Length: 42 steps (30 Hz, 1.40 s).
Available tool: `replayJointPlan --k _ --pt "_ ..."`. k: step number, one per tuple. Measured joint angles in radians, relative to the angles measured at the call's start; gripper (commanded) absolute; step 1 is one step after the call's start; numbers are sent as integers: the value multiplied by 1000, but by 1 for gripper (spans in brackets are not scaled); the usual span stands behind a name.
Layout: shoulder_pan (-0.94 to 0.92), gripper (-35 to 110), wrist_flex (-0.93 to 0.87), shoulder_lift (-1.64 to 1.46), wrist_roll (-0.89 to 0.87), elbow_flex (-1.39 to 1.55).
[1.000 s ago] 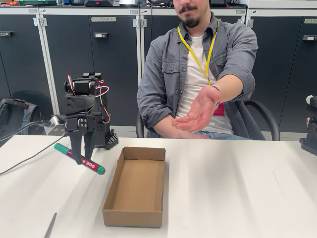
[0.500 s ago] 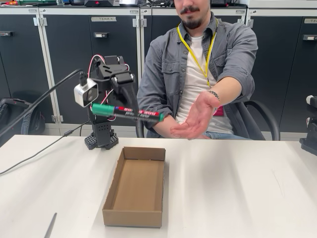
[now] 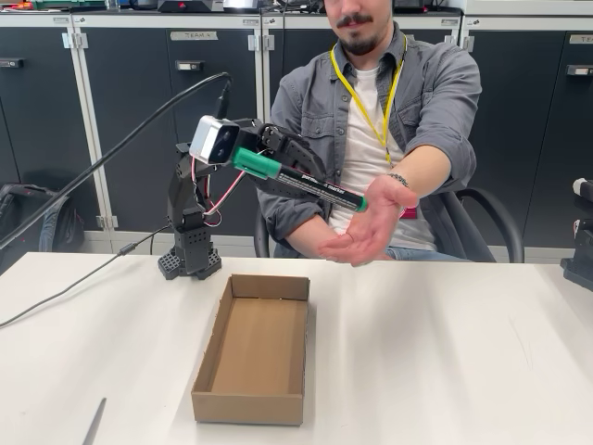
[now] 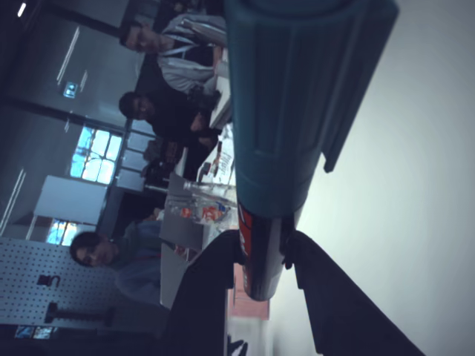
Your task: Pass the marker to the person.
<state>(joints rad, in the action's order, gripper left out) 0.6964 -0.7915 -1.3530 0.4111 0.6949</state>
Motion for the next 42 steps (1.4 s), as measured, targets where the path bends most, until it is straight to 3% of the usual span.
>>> replayJointPlan --k 6,20,33,42 --pt "175 -5 -175 31 -285 -9" --pt "505 -5 -15 132 -649 -87" --pt "551 -5 -87 132 -1186 -51" --pt "471 -5 -120 133 -1298 23"
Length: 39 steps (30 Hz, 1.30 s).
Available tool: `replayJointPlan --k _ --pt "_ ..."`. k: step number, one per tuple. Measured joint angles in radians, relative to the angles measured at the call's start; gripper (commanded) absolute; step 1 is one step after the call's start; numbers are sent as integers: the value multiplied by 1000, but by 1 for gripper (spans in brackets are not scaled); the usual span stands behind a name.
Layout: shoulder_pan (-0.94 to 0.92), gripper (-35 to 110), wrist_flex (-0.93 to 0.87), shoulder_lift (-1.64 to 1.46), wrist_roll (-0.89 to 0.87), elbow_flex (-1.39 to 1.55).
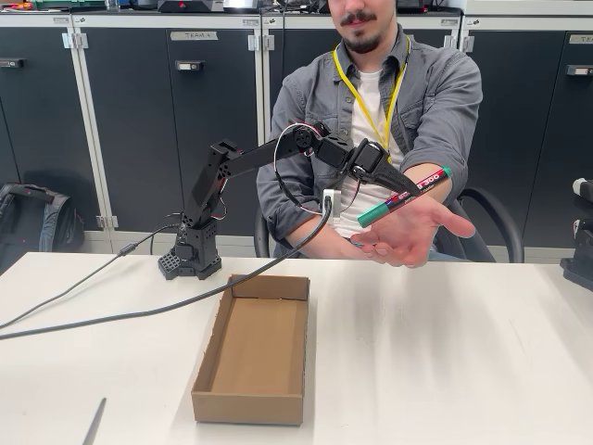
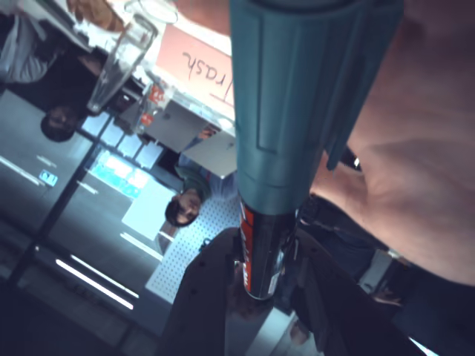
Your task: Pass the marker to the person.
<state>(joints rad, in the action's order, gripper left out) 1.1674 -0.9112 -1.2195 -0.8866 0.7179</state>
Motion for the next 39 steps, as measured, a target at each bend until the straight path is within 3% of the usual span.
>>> replayJointPlan --k 18,24,28,39 --pt "-41 -4 -20 0 5 29" --pt "-35 36 -75 0 44 29" --pt "-12 52 -132 5 44 29" --pt "-12 54 -164 11 35 29"
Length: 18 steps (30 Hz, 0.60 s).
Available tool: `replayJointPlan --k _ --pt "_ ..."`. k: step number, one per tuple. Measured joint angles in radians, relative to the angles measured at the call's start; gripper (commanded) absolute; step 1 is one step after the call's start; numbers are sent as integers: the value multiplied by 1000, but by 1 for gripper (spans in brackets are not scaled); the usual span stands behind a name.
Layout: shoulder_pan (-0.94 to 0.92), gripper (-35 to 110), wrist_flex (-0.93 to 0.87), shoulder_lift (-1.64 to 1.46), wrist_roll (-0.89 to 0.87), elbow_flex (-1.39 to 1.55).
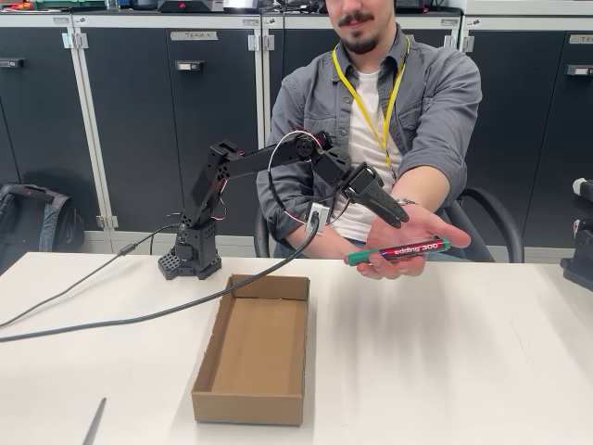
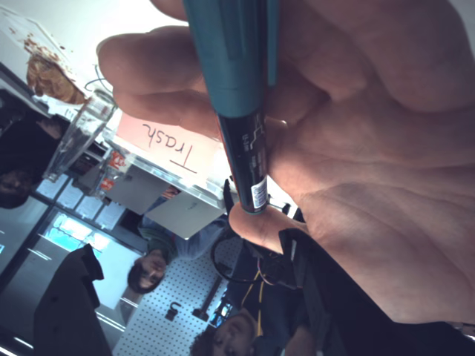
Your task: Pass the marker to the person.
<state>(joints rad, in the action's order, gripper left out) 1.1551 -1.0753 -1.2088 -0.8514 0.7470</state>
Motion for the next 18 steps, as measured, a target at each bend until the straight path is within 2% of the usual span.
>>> replayJointPlan --k 18 --pt "-78 53 0 0 64 -6"
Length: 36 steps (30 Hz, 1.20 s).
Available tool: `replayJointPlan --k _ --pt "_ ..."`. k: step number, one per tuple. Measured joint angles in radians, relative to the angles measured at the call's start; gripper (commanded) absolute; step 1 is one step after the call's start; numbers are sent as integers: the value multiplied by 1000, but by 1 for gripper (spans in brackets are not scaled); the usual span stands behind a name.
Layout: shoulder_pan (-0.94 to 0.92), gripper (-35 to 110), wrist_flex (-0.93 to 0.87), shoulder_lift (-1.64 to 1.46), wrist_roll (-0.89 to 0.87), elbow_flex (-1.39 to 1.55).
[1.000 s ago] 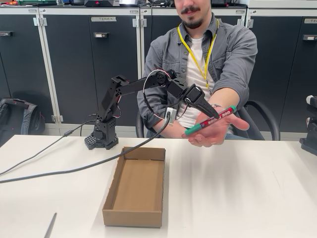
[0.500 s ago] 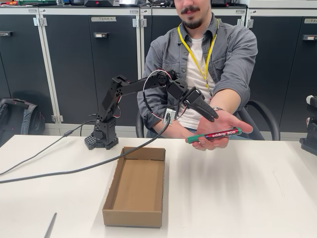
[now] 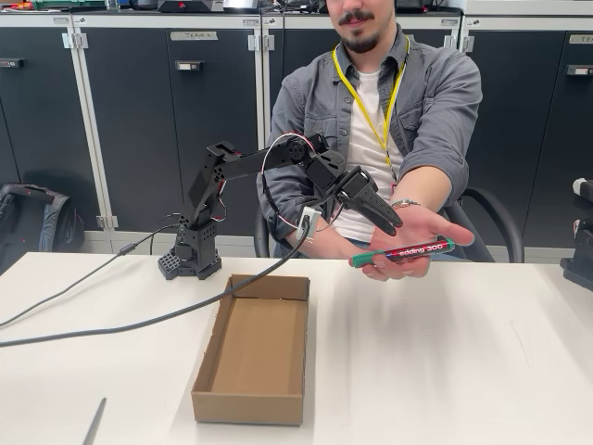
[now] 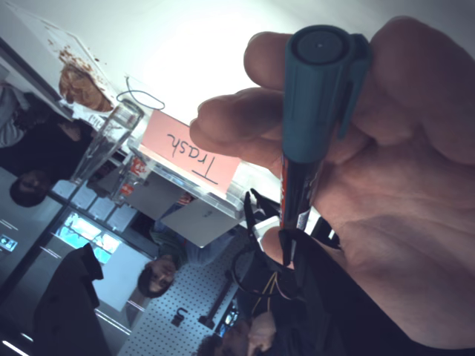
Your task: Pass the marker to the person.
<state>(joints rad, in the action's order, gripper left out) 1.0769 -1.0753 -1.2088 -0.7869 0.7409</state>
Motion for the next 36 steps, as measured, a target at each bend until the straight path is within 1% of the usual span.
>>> replayJointPlan --k 23,36 --pt "-2 53 -34 0 -3 -28" --pt "-21 54 -21 0 17 -31"
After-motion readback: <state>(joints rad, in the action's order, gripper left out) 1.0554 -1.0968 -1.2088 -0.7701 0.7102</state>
